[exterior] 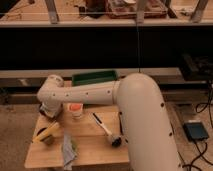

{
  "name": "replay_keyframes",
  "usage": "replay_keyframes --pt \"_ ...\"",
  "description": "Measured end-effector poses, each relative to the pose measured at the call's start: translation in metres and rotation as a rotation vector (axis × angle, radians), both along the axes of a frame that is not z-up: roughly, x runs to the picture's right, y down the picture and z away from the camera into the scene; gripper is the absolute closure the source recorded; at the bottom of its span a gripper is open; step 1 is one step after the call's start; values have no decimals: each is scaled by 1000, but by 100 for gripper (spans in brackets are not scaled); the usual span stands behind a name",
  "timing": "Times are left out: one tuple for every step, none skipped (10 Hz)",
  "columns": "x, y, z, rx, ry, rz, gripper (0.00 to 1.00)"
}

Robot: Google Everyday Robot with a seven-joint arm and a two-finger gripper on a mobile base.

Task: Wipe purple bowl with sponge

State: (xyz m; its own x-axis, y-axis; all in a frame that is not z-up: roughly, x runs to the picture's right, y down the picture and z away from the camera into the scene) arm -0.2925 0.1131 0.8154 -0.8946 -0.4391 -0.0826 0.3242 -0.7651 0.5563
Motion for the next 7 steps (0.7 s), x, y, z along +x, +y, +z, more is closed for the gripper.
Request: replay_keyframes --pt "10 -5 1 9 14 15 97" --pt "13 -11 3 18 24 31 97" --pt "16 -19 4 27 32 44 97" --pt "19 -25 7 30 41 54 97" --pt "19 -33 10 36 49 60 97" --pt "14 -39 16 34 53 59 97" --pt "8 -43 21 31 57 55 97"
